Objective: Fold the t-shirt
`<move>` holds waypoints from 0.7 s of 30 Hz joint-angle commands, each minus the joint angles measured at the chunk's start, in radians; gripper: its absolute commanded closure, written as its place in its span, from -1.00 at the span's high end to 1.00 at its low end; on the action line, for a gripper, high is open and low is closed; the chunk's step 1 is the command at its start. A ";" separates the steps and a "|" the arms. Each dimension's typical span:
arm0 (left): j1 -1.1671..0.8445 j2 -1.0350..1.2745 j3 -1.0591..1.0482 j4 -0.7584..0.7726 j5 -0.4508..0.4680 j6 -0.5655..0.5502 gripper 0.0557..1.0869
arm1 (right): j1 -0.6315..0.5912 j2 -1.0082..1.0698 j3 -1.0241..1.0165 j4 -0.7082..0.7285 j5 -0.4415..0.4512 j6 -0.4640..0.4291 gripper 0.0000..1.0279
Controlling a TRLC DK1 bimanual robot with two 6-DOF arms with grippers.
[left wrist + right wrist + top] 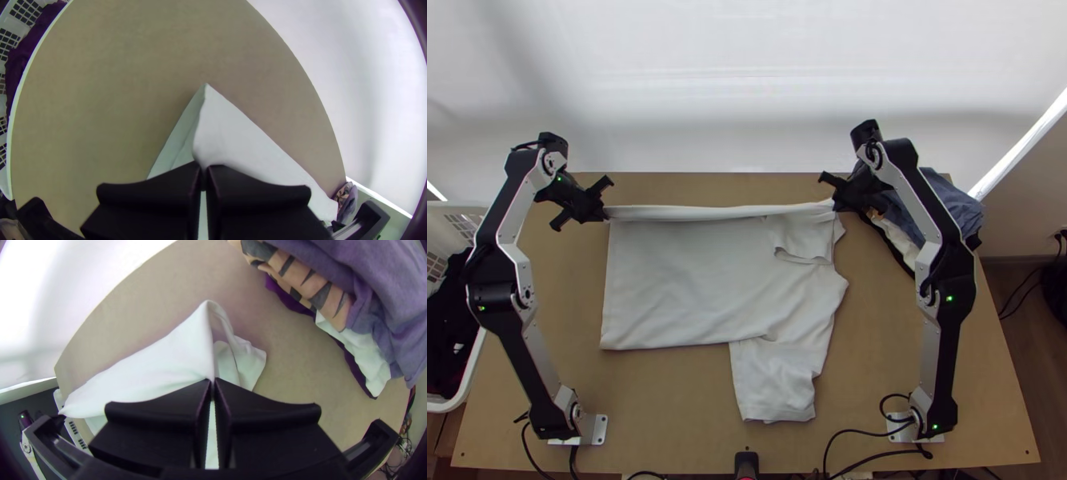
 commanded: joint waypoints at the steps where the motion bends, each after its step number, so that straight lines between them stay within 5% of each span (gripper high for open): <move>1: 0.006 -0.085 -0.104 0.012 0.007 0.026 -0.93 | 0.014 -0.059 -0.084 -0.023 0.000 -0.021 -0.95; 21: -0.009 -0.209 -0.427 0.108 0.004 0.124 -0.93 | 0.022 -0.144 -0.273 0.057 0.001 -0.063 -0.95</move>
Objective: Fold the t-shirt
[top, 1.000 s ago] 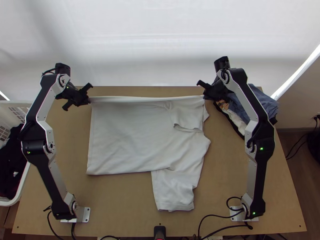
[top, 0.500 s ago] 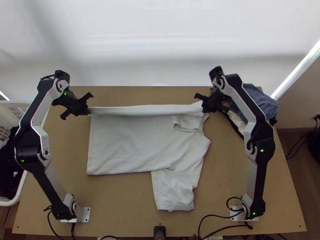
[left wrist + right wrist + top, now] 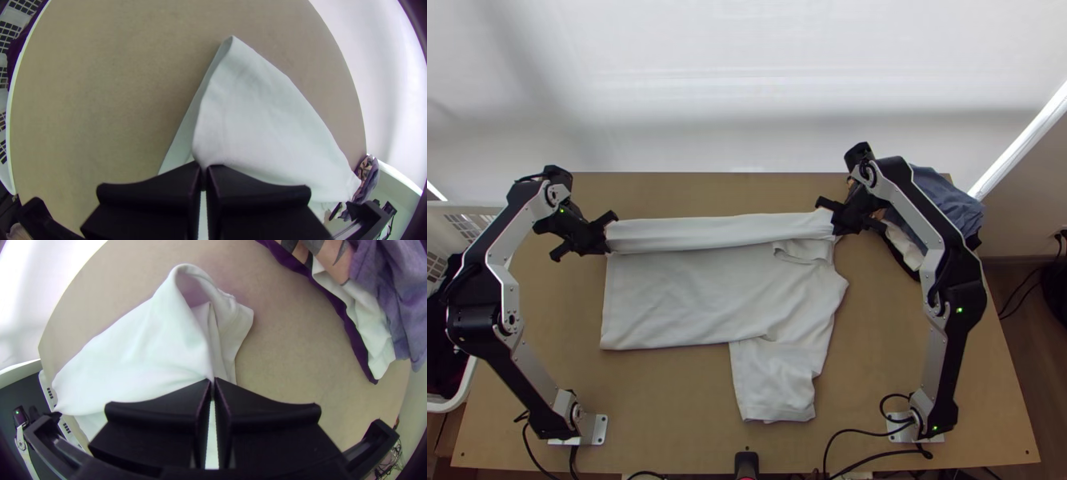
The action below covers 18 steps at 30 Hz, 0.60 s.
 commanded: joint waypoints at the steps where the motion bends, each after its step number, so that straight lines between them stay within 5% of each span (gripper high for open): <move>1: -0.006 -0.028 -0.044 0.018 -0.003 0.034 -0.93 | 0.001 -0.053 -0.041 0.024 0.003 -0.012 -0.95; 4: -0.006 -0.068 -0.084 0.076 -0.011 0.060 -0.89 | 0.004 -0.057 -0.049 0.028 0.017 -0.022 -0.81; 7: 0.000 -0.133 -0.161 0.194 0.011 0.067 -0.90 | 0.010 -0.082 -0.090 0.027 0.015 -0.024 0.15; 12: 0.023 -0.154 -0.193 0.228 0.107 0.072 -0.89 | 0.021 -0.099 -0.127 0.018 0.015 -0.036 0.56; 18: 0.029 -0.189 -0.185 0.139 0.135 0.120 0.20 | 0.024 -0.172 -0.199 0.016 0.015 -0.048 0.65</move>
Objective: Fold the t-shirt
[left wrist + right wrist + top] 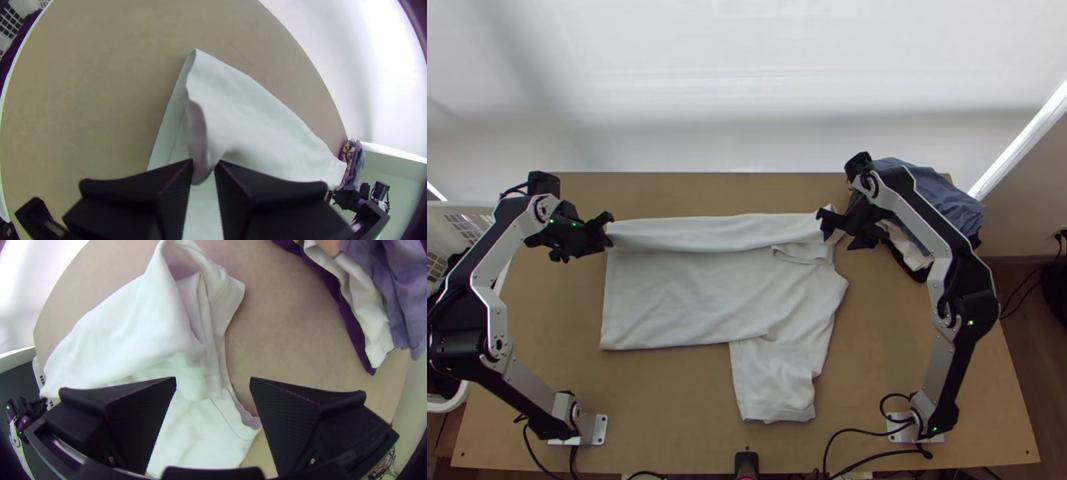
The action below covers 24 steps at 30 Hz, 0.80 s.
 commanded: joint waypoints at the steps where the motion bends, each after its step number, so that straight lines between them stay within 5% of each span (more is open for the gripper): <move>1: 0.010 -0.033 -0.015 -0.062 0.022 0.038 0.28 | 0.007 -0.091 -0.057 -0.017 0.006 -0.005 0.67; 6: 0.018 -0.050 -0.021 -0.118 0.025 0.081 0.65 | 0.013 -0.192 -0.110 -0.020 0.007 0.004 0.71; 15: 0.018 -0.239 -0.043 -0.163 0.032 0.144 0.80 | 0.137 -0.406 -0.203 -0.174 0.006 0.170 0.80; 19: 0.018 -0.343 -0.073 -0.137 -0.010 0.176 0.82 | 0.215 -0.464 -0.276 -0.329 0.012 0.173 0.78; 24: 0.018 -0.458 -0.128 -0.089 -0.080 0.210 0.81 | 0.313 -0.599 -0.448 -0.327 0.006 0.167 0.75</move>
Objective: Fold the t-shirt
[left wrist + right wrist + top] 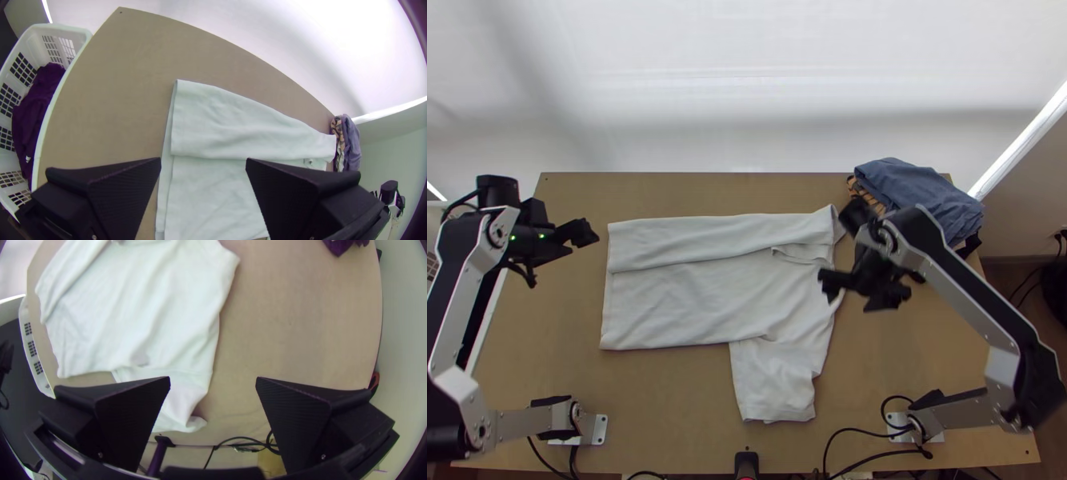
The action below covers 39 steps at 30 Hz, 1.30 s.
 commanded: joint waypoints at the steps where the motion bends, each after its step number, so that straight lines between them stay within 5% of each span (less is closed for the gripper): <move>1: -0.001 -0.065 -0.052 0.005 -0.023 0.038 0.81 | 0.066 -0.102 -0.101 -0.018 0.004 0.040 0.75; 8: -0.001 -0.138 -0.104 -0.002 -0.032 0.058 0.81 | 0.155 -0.165 -0.236 -0.034 0.010 0.173 0.75; 18: -0.020 -0.206 -0.150 -0.011 -0.059 0.095 0.81 | 0.326 -0.191 -0.411 0.170 -0.059 0.095 0.57; 24: -0.013 -0.224 -0.152 -0.026 -0.068 0.110 0.81 | 0.381 -0.179 -0.399 0.160 -0.062 0.094 0.52; 35: -0.012 -0.224 -0.144 -0.031 -0.080 0.115 0.81 | 0.316 -0.172 -0.426 0.247 -0.059 0.094 0.52; 39: -0.017 -0.224 -0.140 -0.032 -0.085 0.115 0.81 | 0.250 -0.198 -0.465 0.370 -0.099 0.084 0.09</move>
